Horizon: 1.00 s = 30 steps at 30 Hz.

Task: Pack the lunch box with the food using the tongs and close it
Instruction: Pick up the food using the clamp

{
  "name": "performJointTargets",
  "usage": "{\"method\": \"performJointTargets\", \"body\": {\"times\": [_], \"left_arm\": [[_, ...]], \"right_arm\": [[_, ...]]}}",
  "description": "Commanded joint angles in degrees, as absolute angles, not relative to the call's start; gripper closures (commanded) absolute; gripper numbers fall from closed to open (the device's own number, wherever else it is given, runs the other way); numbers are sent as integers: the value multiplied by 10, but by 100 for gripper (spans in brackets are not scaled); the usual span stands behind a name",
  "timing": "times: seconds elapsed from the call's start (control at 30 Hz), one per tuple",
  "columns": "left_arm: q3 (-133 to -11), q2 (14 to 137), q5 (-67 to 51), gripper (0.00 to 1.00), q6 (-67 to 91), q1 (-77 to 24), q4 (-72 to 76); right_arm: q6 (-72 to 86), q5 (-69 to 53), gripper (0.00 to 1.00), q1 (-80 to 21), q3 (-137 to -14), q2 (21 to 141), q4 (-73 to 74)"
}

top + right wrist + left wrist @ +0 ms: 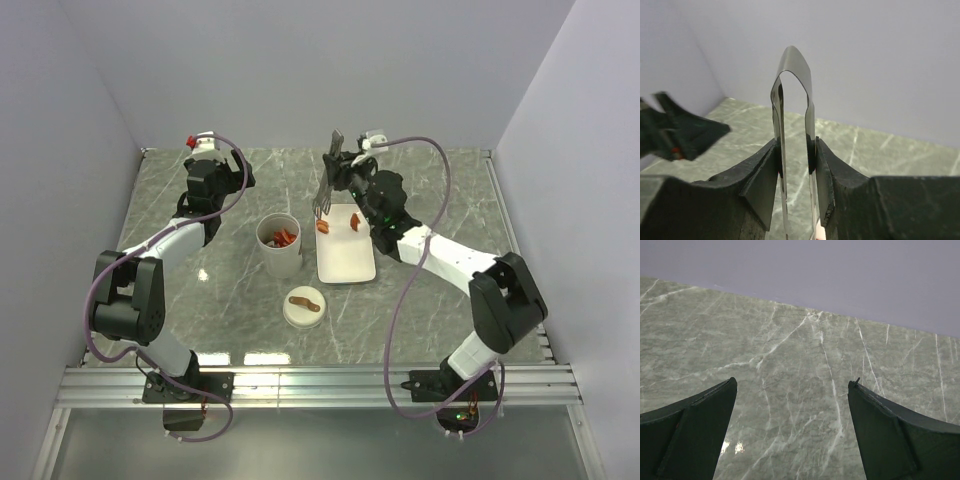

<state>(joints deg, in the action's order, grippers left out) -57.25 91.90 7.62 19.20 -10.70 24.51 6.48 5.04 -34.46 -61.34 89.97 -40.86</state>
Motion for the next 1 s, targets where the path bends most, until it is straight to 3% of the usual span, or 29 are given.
{"method": "performJointTargets", "body": {"times": [0.0, 0.27, 0.97], "left_arm": [[-592, 918, 81, 1, 194, -105, 261], [-592, 919, 80, 1, 194, -105, 261], [-593, 920, 78, 0, 195, -105, 261]], "right_arm": [[91, 127, 60, -342, -627, 921, -442], [98, 176, 58, -339, -645, 973, -425], [145, 156, 56, -317, -657, 1017, -389]]}}
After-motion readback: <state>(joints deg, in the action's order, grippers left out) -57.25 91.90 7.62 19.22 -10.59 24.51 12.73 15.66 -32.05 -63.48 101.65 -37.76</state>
